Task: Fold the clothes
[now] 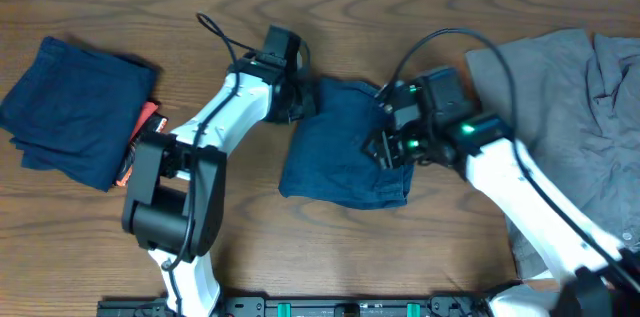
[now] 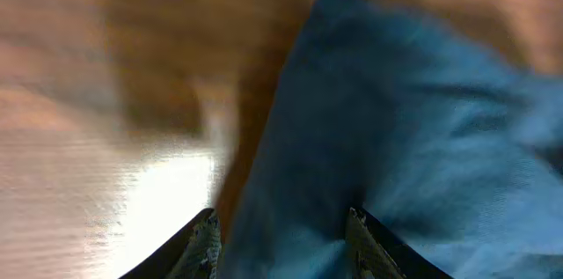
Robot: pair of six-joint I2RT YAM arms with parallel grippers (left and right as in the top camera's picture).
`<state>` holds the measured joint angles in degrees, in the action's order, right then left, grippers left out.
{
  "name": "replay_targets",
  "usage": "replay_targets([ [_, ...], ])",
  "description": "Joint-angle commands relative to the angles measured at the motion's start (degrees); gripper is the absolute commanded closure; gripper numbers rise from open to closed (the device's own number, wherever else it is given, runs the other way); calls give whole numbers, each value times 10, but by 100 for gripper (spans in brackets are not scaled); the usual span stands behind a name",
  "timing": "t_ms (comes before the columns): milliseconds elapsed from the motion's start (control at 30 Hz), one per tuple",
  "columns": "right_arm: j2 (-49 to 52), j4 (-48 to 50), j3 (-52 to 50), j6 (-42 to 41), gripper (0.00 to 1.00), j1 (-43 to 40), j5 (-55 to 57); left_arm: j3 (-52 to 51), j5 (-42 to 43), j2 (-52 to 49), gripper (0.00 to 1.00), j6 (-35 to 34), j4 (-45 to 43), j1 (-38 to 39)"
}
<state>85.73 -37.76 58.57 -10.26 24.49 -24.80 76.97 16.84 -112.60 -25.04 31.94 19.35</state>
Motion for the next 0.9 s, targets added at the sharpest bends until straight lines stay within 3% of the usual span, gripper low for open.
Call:
replay_targets([
  [0, 56, -14, -9, 7, 51, 25, -37, 9, 6, -22, 52, 10, 33, 5],
  [233, 165, -63, -9, 7, 51, 42, 10, 9, 7, -30, 52, -3, 186, 6],
  [467, 227, -55, -9, -32, 52, 5, 240, 9, 34, -28, 52, -42, 316, 24],
  [633, 219, 10, 12, -18, 46, -47, 421, 9, 37, 12, 52, -42, 342, 50],
  [800, 197, 22, 92, 24, 44, -64, 426, 9, -21, 95, 52, -49, 303, 59],
  [833, 194, 21, 107, 24, 44, -63, 422, 9, -44, 110, 51, -48, 283, 59],
  [867, 188, 17, 123, 24, 43, -61, 410, 9, -72, 125, 42, -48, 255, 58],
])
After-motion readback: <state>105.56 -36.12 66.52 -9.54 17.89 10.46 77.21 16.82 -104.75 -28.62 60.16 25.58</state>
